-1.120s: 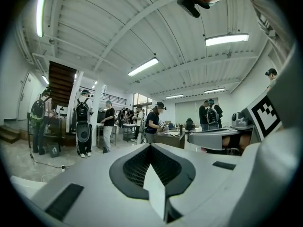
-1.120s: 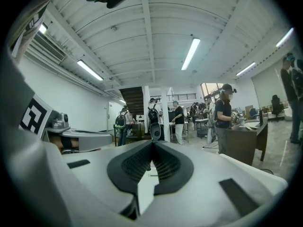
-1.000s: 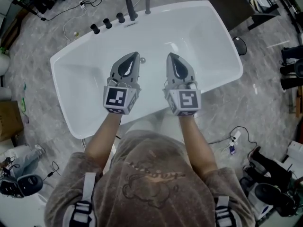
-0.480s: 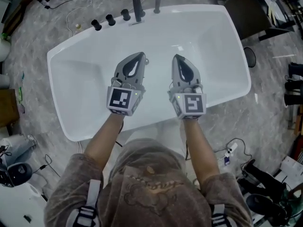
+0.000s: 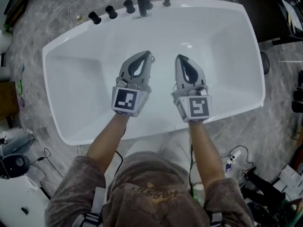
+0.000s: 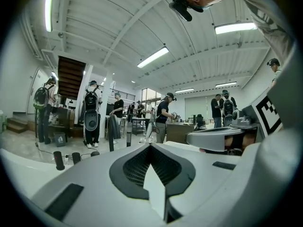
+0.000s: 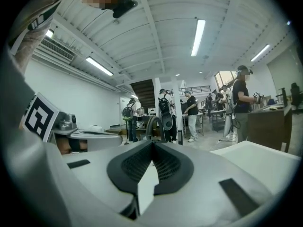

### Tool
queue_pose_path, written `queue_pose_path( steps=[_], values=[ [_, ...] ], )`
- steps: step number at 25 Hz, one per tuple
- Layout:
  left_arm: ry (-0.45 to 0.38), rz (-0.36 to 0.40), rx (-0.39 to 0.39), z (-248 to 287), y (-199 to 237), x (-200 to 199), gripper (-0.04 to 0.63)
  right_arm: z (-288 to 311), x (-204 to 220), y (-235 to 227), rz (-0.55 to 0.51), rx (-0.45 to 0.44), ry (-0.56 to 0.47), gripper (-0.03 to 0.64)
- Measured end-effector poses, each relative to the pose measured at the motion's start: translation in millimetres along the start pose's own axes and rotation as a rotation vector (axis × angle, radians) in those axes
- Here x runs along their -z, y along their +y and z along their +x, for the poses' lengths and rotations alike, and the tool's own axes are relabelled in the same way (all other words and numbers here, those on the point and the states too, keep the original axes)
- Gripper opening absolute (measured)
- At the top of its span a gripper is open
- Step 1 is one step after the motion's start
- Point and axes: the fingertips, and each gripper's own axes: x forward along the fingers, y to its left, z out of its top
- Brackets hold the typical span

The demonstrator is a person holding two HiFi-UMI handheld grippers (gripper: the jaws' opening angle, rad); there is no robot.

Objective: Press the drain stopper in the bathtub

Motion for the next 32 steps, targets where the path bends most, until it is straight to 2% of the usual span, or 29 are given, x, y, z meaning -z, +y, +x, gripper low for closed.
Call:
queue_pose_path(
  steps=[22,28,32],
  values=[
    [0.021,-0.018,-0.111,75.7,54.5,198.4,0.002,93.8,191.6,-38.0,0.015,-0.079,0.009,0.002],
    [0.028,-0.025,-0.142,87.2,69.2,245.2,0.002,119.0,230.2,-39.0,0.01,-0.094,0.001,0.002],
    [0.046,-0.043,-0.162,95.4,78.0,280.8,0.002,133.1,265.2,-43.6,0.007,-0.102,0.032,0.002]
  ],
)
